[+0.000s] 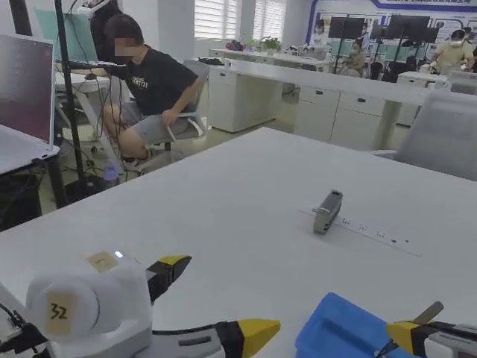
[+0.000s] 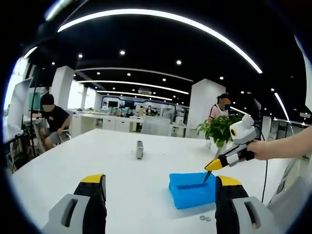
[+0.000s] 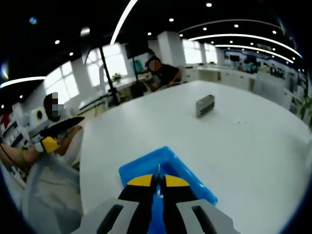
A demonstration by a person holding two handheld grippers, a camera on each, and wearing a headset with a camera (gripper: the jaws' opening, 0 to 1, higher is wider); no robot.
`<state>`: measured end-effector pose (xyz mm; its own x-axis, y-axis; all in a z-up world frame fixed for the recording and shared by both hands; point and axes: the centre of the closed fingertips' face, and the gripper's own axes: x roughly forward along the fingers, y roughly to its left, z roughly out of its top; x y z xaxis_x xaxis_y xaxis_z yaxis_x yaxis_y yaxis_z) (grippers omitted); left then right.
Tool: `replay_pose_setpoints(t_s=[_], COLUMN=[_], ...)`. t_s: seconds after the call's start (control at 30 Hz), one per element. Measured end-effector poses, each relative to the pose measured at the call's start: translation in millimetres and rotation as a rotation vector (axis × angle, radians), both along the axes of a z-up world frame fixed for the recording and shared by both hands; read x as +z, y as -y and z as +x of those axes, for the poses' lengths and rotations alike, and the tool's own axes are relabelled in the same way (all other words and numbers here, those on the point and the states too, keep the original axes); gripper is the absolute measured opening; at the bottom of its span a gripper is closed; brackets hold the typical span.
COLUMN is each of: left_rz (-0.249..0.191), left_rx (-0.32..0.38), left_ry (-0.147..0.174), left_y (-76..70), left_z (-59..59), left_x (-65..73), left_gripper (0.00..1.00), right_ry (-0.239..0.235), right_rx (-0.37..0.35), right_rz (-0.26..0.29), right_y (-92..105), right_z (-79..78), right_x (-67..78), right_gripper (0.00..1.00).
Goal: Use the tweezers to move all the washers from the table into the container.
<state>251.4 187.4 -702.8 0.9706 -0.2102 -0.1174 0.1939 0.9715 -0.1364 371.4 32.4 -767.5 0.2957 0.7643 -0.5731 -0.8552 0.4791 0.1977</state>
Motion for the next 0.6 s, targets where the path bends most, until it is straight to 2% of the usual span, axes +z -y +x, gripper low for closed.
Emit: replay_pose_setpoints(t_s=[0.1,0.2,0.23,0.3,0.37,0.43,0.5,0.6], left_rz=[-0.014,-0.015,-0.013,0.011,0.046,0.042,0.008,0.029], left_rx=[0.003,-0.008,-0.015,-0.049,-0.06,-0.064,-0.08,-0.104], left_ry=[0.007,-0.028,-0.031,-0.043,-0.047,-0.041,-0.032,-0.033], left_y=[-0.3,1.5,3.0,9.8,9.6,5.7,5.6,10.0], left_z=[-1.0,-1.3,-1.4,-1.5,-2.0,-2.2,-2.5,-3.0], left_x=[2.0,-4.4,-5.0,-7.4,-9.2,-9.9,-8.5,-10.2], left_gripper=[0.94,0.93,0.93,0.92,0.93,0.97,0.97,0.97], right_ry=[-0.017,-0.032,-0.031,-0.039,-0.037,-0.028,-0.021,-0.005], right_rx=[-0.029,-0.08,-0.098,-0.135,-0.154,-0.17,-0.188,-0.229], right_rz=[-0.027,-0.046,-0.043,-0.035,-0.039,-0.064,-0.087,-0.077], right_y=[-2.2,-5.3,-7.1,-9.2,-9.9,-11.0,-8.8,-11.5], right_z=[9.1,11.2,11.1,11.2,10.2,6.2,8.3,3.7], right_x=[-10.3,-14.4,-14.2,-15.1,-16.0,-19.1,-24.7,-24.1], right_gripper=[0.03,0.03,0.03,0.03,0.03,0.03,0.03,0.03])
